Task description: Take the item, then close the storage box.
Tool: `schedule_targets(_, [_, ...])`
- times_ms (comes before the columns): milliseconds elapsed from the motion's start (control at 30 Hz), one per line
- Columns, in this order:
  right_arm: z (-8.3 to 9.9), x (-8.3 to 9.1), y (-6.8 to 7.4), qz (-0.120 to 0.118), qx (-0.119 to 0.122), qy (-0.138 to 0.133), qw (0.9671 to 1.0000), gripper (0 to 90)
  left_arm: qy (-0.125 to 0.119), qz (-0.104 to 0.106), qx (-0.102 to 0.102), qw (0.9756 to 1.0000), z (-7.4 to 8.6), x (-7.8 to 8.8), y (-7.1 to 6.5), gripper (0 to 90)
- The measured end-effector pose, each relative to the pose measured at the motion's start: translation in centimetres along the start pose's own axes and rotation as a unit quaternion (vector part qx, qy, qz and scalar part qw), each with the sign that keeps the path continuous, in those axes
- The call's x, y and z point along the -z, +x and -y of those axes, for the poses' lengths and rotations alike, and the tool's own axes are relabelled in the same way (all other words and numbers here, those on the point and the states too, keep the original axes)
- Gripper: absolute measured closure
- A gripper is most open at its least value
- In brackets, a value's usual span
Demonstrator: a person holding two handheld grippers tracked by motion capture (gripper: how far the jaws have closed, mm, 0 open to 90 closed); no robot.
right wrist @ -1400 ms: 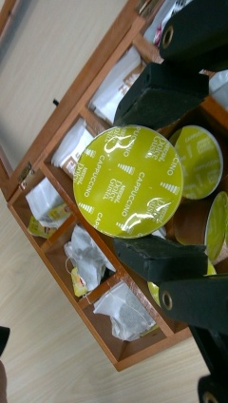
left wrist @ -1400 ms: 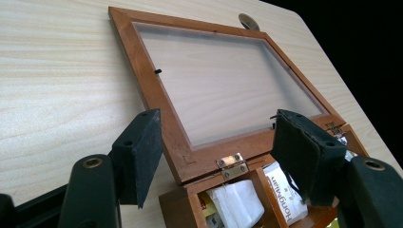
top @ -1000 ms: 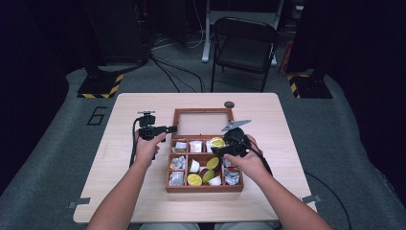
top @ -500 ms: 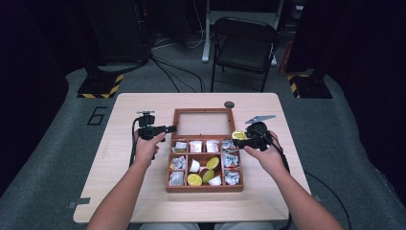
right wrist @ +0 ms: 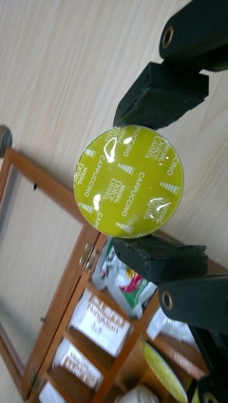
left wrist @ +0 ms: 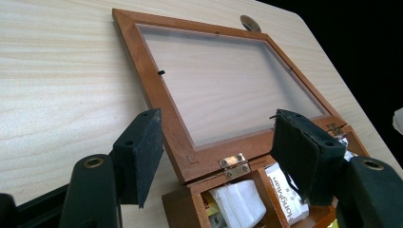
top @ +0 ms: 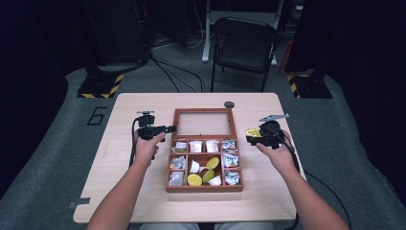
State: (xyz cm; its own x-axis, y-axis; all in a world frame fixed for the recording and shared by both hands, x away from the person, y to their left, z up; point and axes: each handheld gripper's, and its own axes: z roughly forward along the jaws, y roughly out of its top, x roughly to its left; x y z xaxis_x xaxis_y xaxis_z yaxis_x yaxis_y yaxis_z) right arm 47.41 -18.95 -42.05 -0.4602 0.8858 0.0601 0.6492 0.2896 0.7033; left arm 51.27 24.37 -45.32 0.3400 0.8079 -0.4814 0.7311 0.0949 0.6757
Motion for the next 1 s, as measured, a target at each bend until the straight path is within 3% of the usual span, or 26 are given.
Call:
schedule_targets(300, [1.8, -0.8, -3.4, 0.038, -0.032, 0.015, 0.9987, 37.1, 0.001, -0.001, 0.004, 1.0000, 0.0, 0.1, 0.0, 34.4])
schedule_targets(533, [3.5, -1.2, -5.2, 0.061, -0.063, 0.029, 0.9957, 37.1, 0.002, 0.000, -0.001, 1.0000, 0.0, -0.1, 0.0, 34.4])
schedule_targets(667, [4.3, -1.3, -6.3, 0.075, -0.069, 0.035, 0.9942, 37.1, 0.002, -0.003, 0.005, 1.0000, 0.0, -0.1, 0.1, 34.6])
schedule_targets(933, [5.6, -1.5, -7.4, 0.092, -0.093, 0.049, 0.9902, 37.0, 0.000, -0.001, 0.007, 1.0000, 0.0, -0.3, 0.2, 34.6])
schedule_targets(1000, [5.8, -1.7, -7.6, 0.095, -0.089, 0.052, 0.9901, 37.0, 0.004, -0.001, 0.002, 1.0000, 0.0, -0.3, 0.2, 34.6])
